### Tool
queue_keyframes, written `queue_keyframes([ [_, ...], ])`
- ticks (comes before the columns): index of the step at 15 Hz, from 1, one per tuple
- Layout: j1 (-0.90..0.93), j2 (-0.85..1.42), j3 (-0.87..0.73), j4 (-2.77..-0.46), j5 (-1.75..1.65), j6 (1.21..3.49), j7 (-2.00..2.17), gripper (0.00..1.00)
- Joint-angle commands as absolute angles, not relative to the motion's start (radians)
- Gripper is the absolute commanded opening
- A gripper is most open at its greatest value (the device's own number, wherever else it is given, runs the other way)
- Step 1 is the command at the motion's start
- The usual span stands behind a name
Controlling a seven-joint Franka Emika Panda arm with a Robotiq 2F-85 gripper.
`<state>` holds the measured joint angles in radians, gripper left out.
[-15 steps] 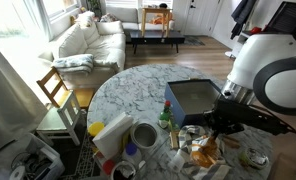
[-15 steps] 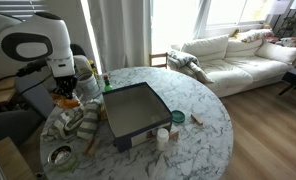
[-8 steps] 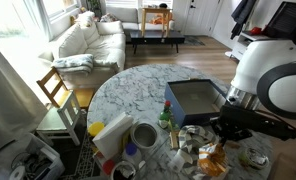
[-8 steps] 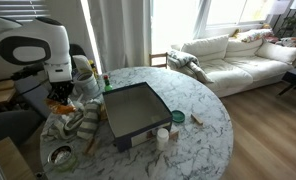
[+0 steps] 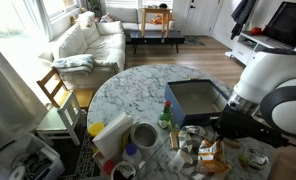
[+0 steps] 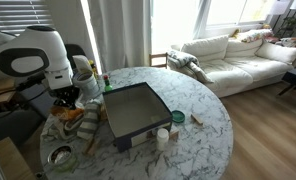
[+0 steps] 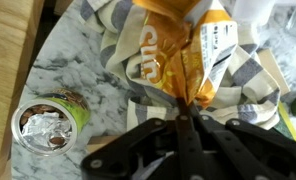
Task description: Wrap the Cheetos packet in the striped cloth then put them in the box
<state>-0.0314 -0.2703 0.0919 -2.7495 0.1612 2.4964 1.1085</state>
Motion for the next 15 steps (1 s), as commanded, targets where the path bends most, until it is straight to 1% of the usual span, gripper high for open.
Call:
queue_keyframes([
  [1, -0.055, -0.232, 0.113, -2.751, 0.110, 2.586, 1.176, 0.00],
  [3, -0.065, -0.214, 0.123, -2.749, 0.064, 2.574, 1.211, 0.00],
  [4, -0.068, -0.208, 0.126, -2.749, 0.038, 2.537, 1.225, 0.05],
  [5, -0.068, -0.203, 0.128, -2.749, 0.014, 2.518, 1.236, 0.27],
  [6, -0.070, -0.202, 0.132, -2.749, -0.019, 2.485, 1.256, 0.30],
  [7, -0.064, -0.202, 0.129, -2.749, -0.033, 2.465, 1.259, 0.30],
  [8, -0.060, -0.213, 0.129, -2.749, -0.051, 2.444, 1.272, 0.36],
  [15, -0.027, -0.243, 0.170, -2.650, -0.093, 2.298, 1.351, 0.88],
])
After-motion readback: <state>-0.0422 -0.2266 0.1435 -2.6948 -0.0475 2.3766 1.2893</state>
